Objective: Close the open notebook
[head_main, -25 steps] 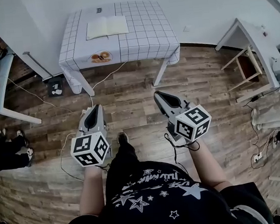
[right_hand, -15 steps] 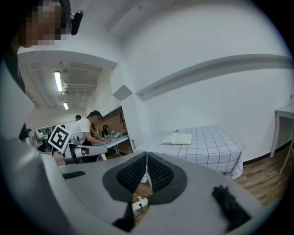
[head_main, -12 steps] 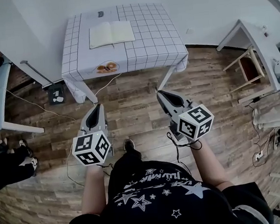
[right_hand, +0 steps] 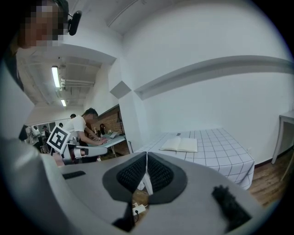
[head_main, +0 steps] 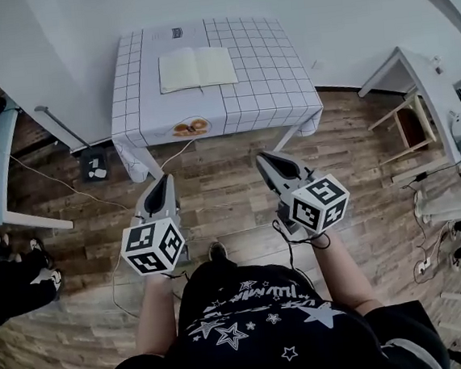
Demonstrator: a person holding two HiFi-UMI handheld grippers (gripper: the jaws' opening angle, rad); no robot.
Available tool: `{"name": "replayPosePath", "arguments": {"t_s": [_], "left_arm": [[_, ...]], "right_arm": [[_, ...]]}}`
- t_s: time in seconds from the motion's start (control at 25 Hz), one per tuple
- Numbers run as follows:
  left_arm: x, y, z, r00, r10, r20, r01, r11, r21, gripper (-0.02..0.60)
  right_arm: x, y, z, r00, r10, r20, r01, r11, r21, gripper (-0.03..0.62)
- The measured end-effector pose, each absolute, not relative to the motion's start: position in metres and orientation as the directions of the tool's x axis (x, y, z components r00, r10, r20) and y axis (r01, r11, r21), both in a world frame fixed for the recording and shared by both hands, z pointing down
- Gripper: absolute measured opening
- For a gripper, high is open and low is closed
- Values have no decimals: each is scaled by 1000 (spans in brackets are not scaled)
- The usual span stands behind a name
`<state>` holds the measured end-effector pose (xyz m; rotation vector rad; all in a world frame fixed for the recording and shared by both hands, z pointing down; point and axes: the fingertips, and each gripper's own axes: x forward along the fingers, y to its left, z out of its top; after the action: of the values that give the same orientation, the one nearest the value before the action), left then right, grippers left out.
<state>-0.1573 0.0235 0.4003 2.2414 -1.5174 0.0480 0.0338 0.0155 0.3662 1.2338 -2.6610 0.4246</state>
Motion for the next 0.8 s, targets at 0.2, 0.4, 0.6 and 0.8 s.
{"name": "replayPosePath", "arguments": {"t_s": [0.2,0.4,0.6,0.8], "left_arm": [[-172,8,404,407,-875,262,-889,-313,334,9],[-176,-4,405,424,-868,260,-880,-326,347,9],[-170,-11,405,434,-860,268,-879,-338,338,9],[-171,-18,407,426,-862,276,-886,-335,321,9]], "right_arm": [[24,0,369,-630,-725,278,-776,605,-181,17],[29,-9,371,-603,-744,288,-797,577,-179,17],[35,-17,375,-596,-747,295,-803,569,-180,17],[31,-37,378,-618,-736,277,-786,587,-192,17]]}}
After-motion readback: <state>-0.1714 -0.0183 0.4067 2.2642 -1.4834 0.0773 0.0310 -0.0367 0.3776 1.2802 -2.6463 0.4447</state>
